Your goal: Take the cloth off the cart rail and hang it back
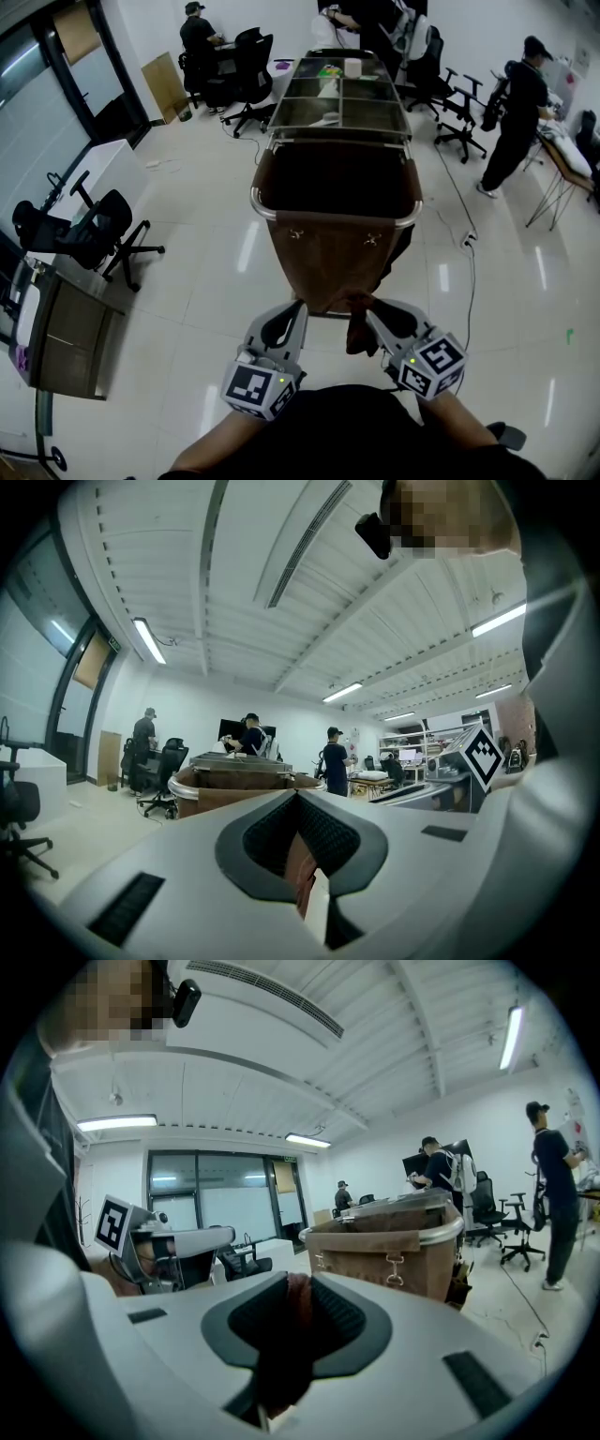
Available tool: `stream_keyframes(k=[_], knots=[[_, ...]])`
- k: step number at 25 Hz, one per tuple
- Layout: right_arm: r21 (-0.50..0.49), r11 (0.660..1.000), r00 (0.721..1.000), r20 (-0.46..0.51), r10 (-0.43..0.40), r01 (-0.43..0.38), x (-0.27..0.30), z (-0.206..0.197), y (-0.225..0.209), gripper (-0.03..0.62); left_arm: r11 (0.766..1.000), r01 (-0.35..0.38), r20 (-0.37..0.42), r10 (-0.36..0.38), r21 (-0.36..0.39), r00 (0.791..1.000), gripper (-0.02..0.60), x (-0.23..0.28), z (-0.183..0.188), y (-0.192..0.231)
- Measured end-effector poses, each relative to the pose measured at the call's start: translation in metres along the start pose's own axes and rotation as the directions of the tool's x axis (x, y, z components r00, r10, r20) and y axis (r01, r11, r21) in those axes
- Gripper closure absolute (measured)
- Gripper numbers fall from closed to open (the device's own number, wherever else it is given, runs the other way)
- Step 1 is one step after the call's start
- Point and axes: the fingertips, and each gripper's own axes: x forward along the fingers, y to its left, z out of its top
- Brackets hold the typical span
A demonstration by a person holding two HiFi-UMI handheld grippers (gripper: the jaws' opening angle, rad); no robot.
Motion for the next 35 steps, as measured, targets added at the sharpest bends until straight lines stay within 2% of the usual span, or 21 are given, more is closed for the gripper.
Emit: stream_keyframes(k=[9, 14, 19, 26, 35], knots=[[0.002, 1.0, 1.0, 0.002, 0.003, -0.003, 0.004, 0.001, 0.005, 0.502, 1.0, -0.002, 0.011, 0.001, 0.011, 1.0, 0.581, -0.001, -0.001, 0.005], [-0.016, 1.0, 1.0, 0.024, 0.012, -0.011, 0.006, 0.018, 0.008, 0.502, 1.0, -0.018, -0.01, 0.018, 0.007, 1.0, 0.581, -0.004, -0.004, 0.01], [-0.064, 0.998, 0.997, 0.079, 0.016, -0.011, 0.014, 0.055, 0.004, 0.502, 0.999, -0.03, -0.001, 0.03, 0.035, 1.0, 0.581, -0.007, -0.005, 0.011], [-0.144, 0.989, 0.983, 0.182, -0.018, 0.045, 0.037, 0.123, -0.012, 0.502, 0.999, -0.039, -0.005, 0.039, 0.018, 0.999, 0.581, -0.013, -0.009, 0.015], [-0.163, 0.978, 0.968, 0.234, -0.089, 0.13, 0.086, 0.173, -0.042, 0.502, 0.998, -0.07, 0.008, 0.07, 0.005, 0.997, 0.581, -0.021, -0.006, 0.03]])
